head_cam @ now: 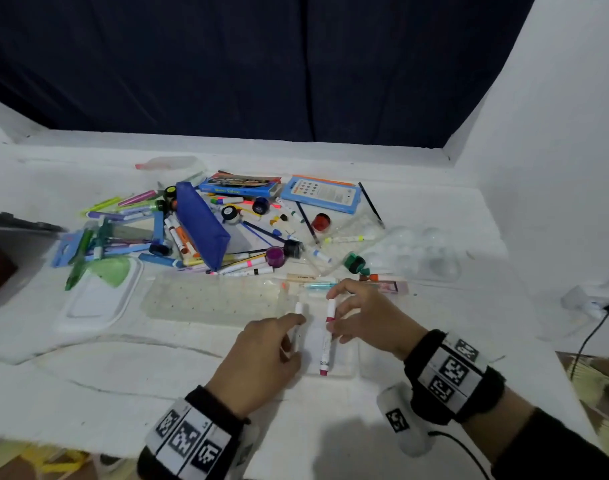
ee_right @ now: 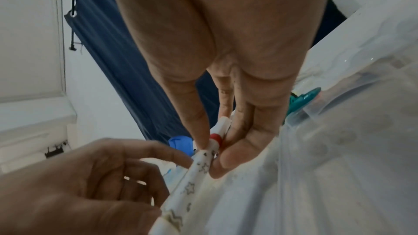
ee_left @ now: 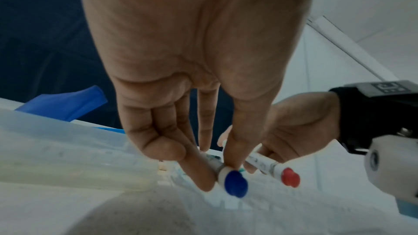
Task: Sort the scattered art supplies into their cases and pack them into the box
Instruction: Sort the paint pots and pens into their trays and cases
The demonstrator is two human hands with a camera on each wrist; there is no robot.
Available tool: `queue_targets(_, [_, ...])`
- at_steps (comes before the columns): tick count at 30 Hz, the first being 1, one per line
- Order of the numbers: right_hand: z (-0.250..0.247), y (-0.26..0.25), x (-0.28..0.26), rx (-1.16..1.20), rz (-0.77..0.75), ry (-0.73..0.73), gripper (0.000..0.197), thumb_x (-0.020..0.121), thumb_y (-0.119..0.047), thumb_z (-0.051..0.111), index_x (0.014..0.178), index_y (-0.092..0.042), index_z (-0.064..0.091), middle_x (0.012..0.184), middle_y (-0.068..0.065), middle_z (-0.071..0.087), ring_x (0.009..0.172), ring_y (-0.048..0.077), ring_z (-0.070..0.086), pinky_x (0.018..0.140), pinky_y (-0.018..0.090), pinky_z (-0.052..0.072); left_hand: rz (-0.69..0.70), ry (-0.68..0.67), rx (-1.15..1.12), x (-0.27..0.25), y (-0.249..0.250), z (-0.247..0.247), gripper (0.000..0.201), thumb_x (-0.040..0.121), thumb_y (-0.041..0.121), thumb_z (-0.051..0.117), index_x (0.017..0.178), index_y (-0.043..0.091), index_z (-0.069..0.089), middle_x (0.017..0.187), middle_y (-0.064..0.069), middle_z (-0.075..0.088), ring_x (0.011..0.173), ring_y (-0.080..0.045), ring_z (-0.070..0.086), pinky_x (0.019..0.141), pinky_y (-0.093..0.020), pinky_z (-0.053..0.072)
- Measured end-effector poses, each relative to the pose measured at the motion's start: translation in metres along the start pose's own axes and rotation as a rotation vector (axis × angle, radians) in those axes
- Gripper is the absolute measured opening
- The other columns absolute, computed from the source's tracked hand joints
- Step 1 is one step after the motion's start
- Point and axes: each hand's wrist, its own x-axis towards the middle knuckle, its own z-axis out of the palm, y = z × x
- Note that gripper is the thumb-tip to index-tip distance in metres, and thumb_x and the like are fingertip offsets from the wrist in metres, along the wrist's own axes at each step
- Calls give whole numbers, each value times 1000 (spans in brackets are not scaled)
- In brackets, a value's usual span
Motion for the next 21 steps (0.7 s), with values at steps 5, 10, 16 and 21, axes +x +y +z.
queue_targets(5, [9, 3, 12, -78, -11, 3, 37, 79, 0, 76, 109, -7, 55, 71, 9, 66, 61, 18, 66, 74, 42, 61, 24, 2, 118, 9, 3, 5, 40, 89, 42, 68, 127, 31, 60, 96, 6, 67, 85, -13, 59, 75, -24, 46])
queue_targets(10, [13, 6, 20, -181, -35, -5, 42, 79, -7, 79, 114, -8, 57, 82, 12, 72, 62, 11, 68, 70, 30, 60, 37, 27, 182, 0, -3, 0, 34, 96, 39, 57, 130, 35, 59, 101, 7, 63, 92, -15, 61, 78, -30, 50])
queue_targets(16, [14, 10, 27, -329, -29, -2, 65, 67, -20, 89, 125, -15, 59, 99, 0, 68, 77, 3, 60, 61, 12, 42, 65, -46, 96, -7, -8, -5, 31, 88, 40, 70, 116, 26, 70, 95, 7, 60, 82, -8, 60, 75, -25, 49])
queue_targets(21, [14, 15, 24, -327, -43, -1, 72, 68, -20, 89, 132, -14, 56, 102, -2, 65, 83, 10, 64, 71, 17, 46, 74, -58, 140, 0, -7, 0, 25, 85, 40, 73, 95, 17, 70, 84, 4, 61, 77, -12, 59, 72, -24, 46])
